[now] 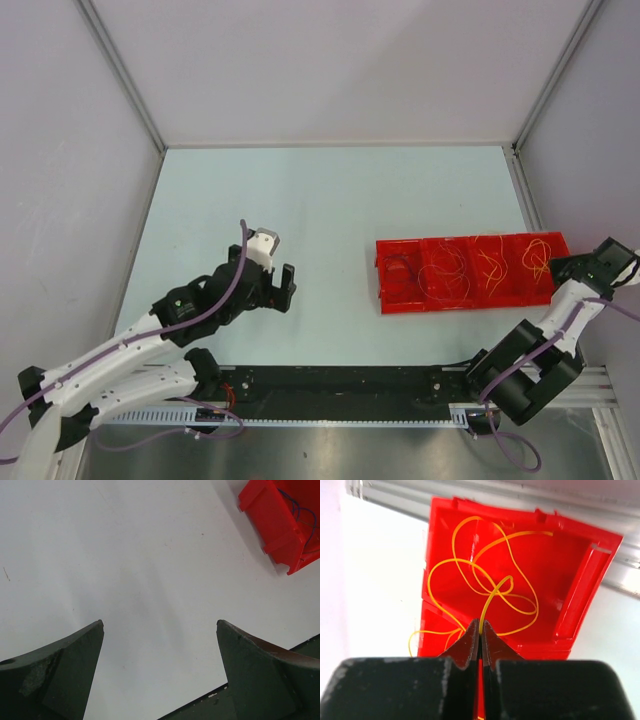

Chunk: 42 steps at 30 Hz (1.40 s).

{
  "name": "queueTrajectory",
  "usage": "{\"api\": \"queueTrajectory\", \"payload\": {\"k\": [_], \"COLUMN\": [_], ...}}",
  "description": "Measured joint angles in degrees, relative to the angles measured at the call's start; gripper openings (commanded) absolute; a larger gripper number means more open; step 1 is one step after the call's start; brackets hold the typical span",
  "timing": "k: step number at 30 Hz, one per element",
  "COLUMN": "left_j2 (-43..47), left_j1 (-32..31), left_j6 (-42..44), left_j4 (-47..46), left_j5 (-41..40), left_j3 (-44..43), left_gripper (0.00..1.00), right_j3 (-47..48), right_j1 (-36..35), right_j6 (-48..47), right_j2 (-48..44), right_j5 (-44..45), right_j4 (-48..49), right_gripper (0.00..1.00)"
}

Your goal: Untangle the cables

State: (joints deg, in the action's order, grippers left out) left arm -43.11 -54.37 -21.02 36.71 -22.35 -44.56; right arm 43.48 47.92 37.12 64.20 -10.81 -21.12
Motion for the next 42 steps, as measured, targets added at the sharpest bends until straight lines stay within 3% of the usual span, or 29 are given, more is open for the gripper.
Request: {"api": "queueTrajectory", "payload": {"k": [9,19,21,25,32,34,42], "left_j2": [-0.8,-2.0,-1.9,-1.6,-1.0,-0.4,3.0], "left_j1": [-1.0,-1.2,-1.4,-1.6,-1.9,-2.0,-3.0], "left_j6": [0.0,-0.2,-0.2,-0.5,-0.6,-0.6,-0.6], "left_j4": [0.4,0.8,0.8,0.8,0.9,0.9,0.9], "left_j5": [-0.4,-1.0,-1.2,-1.5,-1.6,-1.6,-1.7], "left_j3": [0.0,0.0,0.0,0.0,0.0,0.0,0.0], "left_gripper": [1.0,1.0,1.0,1.0,1.0,1.0,1.0], "right_j3": [0.4,0.6,0.6,0.6,1.9,2.8,4.6], "right_j1": [-1.0,-9.7,-11.8,-12.2,-12.2,-12.2,-11.2], "right_j6": [-2.9,-7.1,-7.5,-7.8,-8.4,-8.4,-9.0], "right_j2": [-5.0,2.7,4.7,5.7,2.3,0.3,-3.0], "right_j5": [11.1,19.8,20.5,20.4,19.3,18.6,14.4], "right_j4": [2.3,4.1,4.1,3.7,0.5,-1.0,-7.4], "right_gripper": [0.0,0.01,0.07,0.43,0.66,0.78,0.83]}}
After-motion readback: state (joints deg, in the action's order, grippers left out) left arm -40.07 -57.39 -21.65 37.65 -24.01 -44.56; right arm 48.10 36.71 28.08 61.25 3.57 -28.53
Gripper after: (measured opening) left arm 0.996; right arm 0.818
